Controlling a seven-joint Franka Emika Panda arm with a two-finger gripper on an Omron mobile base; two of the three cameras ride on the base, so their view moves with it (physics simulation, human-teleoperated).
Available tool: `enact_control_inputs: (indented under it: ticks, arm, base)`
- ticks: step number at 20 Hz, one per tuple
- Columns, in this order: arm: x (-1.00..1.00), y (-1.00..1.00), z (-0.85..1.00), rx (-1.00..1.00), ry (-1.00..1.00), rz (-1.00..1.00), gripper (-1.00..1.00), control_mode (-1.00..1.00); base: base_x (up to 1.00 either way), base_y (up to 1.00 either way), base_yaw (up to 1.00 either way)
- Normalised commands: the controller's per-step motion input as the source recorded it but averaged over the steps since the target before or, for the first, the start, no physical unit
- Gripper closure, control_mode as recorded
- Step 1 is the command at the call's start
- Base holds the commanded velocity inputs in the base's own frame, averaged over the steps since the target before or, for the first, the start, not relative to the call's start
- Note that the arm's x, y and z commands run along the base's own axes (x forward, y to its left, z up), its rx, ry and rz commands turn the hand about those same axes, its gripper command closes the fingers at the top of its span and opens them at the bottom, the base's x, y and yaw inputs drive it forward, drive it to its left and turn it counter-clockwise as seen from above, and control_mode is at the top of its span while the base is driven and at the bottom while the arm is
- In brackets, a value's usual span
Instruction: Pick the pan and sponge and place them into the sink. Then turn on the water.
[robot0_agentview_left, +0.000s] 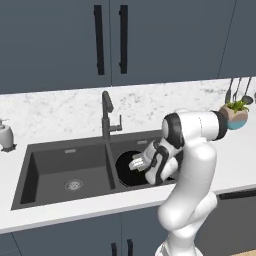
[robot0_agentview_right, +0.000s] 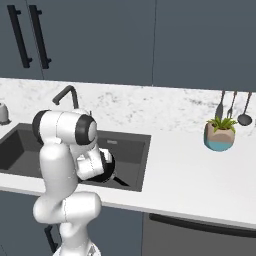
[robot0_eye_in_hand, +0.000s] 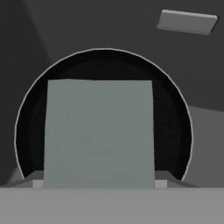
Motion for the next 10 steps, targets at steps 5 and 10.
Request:
enact_control_inputs:
  ticks: [5,10]
  arm:
    - [0.31,0.0,-0.21,0.0,0.0,0.02,1.0,-1.0]
    - [0.25,0.0,-0.25,0.0,0.0,0.01,1.0,-1.0]
  base:
    - [0.0,0.0,0.0]
    - [0.0,0.0,0.0]
